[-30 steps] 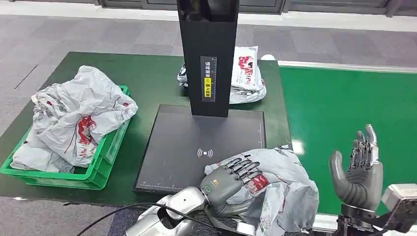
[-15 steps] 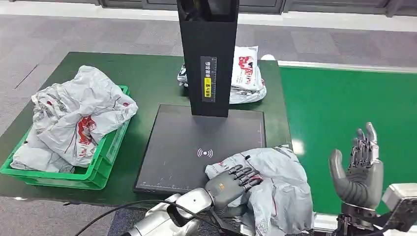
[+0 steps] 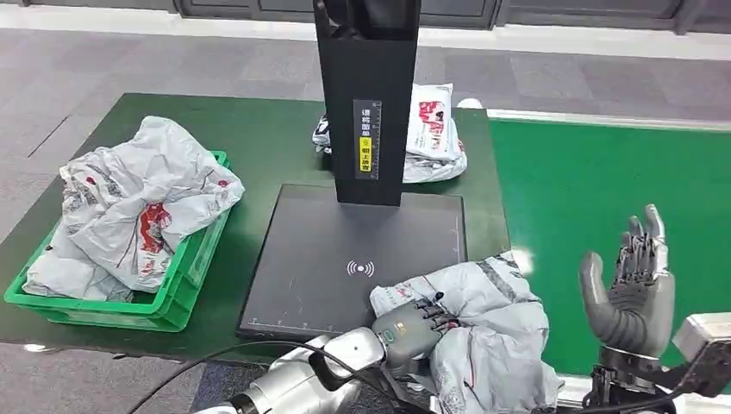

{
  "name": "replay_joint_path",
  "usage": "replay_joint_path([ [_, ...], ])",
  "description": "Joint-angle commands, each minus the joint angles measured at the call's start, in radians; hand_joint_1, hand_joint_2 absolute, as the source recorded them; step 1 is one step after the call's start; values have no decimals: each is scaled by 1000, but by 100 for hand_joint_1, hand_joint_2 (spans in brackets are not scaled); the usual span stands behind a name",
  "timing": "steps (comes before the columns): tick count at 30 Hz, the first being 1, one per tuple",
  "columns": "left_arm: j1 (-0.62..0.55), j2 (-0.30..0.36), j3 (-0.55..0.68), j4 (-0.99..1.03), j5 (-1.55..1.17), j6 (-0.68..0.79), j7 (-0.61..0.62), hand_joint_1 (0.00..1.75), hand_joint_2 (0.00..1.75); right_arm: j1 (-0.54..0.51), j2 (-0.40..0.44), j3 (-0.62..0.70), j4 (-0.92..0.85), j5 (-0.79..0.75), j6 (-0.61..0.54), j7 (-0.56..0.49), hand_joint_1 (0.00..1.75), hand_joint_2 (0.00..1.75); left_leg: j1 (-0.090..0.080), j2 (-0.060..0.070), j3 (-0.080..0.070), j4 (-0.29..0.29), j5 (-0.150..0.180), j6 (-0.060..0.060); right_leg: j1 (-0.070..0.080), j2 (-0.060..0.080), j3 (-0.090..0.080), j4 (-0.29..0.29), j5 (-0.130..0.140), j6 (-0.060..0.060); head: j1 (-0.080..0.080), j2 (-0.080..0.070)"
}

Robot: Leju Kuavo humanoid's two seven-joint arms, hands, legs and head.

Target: Moved the parcel from conveyor to table for the left to box.

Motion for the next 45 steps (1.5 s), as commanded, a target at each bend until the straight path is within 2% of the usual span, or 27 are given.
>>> replay_joint_path([
  [1,-20,31,19,83,12,3,37,175,175,-24,-14,10,60,-4,-5,7,0,175,1,3,0,-2,2,-1,1,5,-1,-3,4,-1,0,0],
  [4,-15,30,32,74,17,16,48,175,175,-23,-13,8,58,-4,-7,8,0,175,1,3,1,-2,2,-1,1,4,0,-2,3,-1,0,0],
  [12,25,47,174,-52,81,72,94,175,175,-10,-9,7,43,-4,-11,14,0,175,1,4,2,-2,2,-1,1,5,0,-2,4,-1,0,0],
  [20,70,48,345,-186,302,94,21,175,175,-7,0,1,31,-4,-17,28,0,175,1,4,1,-1,1,-2,1,5,-1,-1,3,-2,0,0],
  [23,98,65,448,-314,464,107,-23,175,175,10,3,-6,13,-3,-25,31,0,175,1,3,8,-2,5,-3,1,5,-3,-1,5,-3,0,0],
  [26,114,85,511,-401,571,84,-43,175,175,22,4,-14,4,-5,-29,31,0,175,1,3,7,-1,5,-2,1,5,-4,0,4,-2,0,0],
  [33,122,82,517,-414,585,90,-46,175,175,22,6,-16,6,-4,-33,30,0,175,2,1,4,-1,6,-2,2,4,-7,-1,5,-2,0,0],
  [45,222,144,824,-797,721,162,-95,175,175,111,27,-96,-46,-16,-43,-5,0,175,1,4,2,-1,5,-2,1,6,-10,0,4,-3,0,0],
])
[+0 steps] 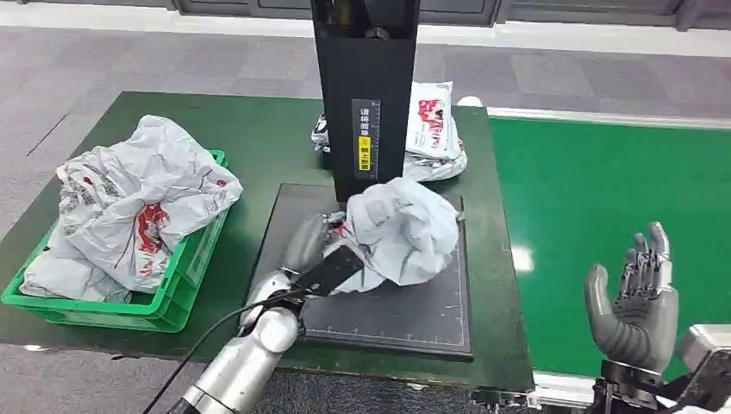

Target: Moved the parcel from conveyor to table for the left to box.

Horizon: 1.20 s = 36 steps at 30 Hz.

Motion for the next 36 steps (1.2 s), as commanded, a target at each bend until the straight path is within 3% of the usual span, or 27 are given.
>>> replay_joint_path([
  [1,69,63,281,-285,27,57,-36,175,175,57,32,-103,-37,-8,9,-16,0,175,1,2,1,-1,-1,-1,1,5,1,-2,0,-2,0,0],
  [12,135,78,459,-449,-20,184,-70,175,175,82,74,-147,-33,2,37,-42,0,175,1,1,1,-2,-2,-2,1,4,0,-2,-1,-2,0,0],
  [22,129,81,472,-473,-51,212,-80,175,175,80,83,-156,-29,5,45,-42,0,175,1,0,0,-1,-2,-2,1,1,0,-1,-2,-2,0,0],
  [36,1,169,543,-495,-302,393,-31,175,175,71,90,-136,-3,28,60,-53,0,175,3,-2,-1,-1,-1,-2,3,1,0,-2,-1,-3,0,0],
])
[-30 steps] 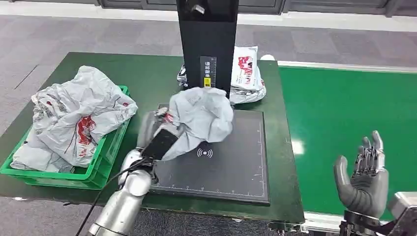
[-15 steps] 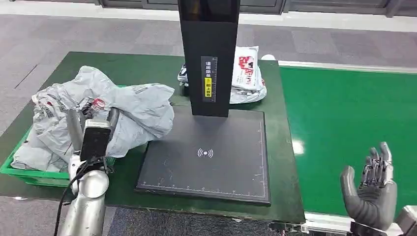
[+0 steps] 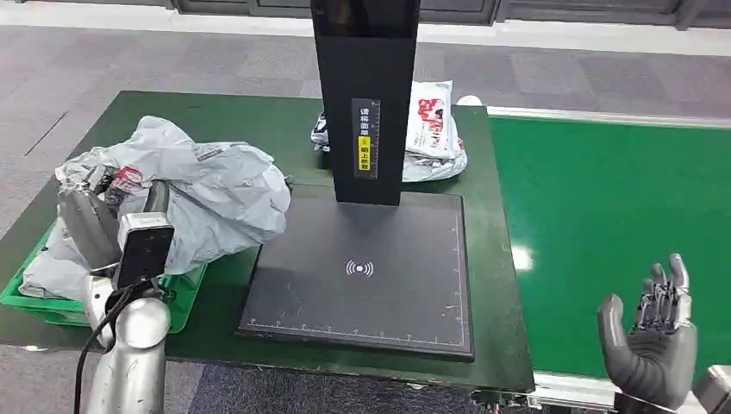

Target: Moved the parcel from conveyor to table for the left to box.

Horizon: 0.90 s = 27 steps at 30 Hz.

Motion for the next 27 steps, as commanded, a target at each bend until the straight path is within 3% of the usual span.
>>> replay_joint_path([
  [1,-150,79,97,25,-135,107,46,175,175,-24,20,-45,41,8,9,4,0,175,2,-3,2,-2,0,0,2,0,3,-3,1,-1,0,0],
  [27,-203,121,118,41,-408,158,169,175,175,-52,9,-21,78,3,-17,23,0,175,2,-2,2,-1,1,-1,1,0,2,-2,0,-1,0,0],
])
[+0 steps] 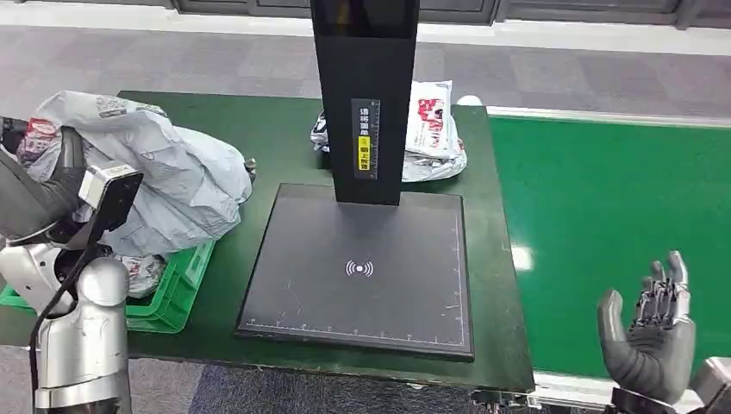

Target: Moved the parcel from conveyor to table for the left to box.

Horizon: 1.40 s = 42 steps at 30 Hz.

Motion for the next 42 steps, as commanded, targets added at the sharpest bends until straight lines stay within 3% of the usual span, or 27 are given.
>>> replay_joint_path([
  [1,-51,6,29,51,-81,3,48,175,175,-34,-3,-19,74,1,-4,4,0,175,2,-2,1,-1,0,0,2,0,2,-2,0,-1,0,0],
  [17,-52,40,103,60,-290,24,161,175,175,-46,-19,4,101,-10,-12,11,0,175,2,0,2,-2,0,0,2,3,3,-3,1,-1,0,0],
  [42,-88,85,137,79,-351,-16,225,175,175,-67,-32,5,136,-17,-13,9,0,175,2,-1,1,-1,0,0,2,1,2,-2,0,-1,0,0],
])
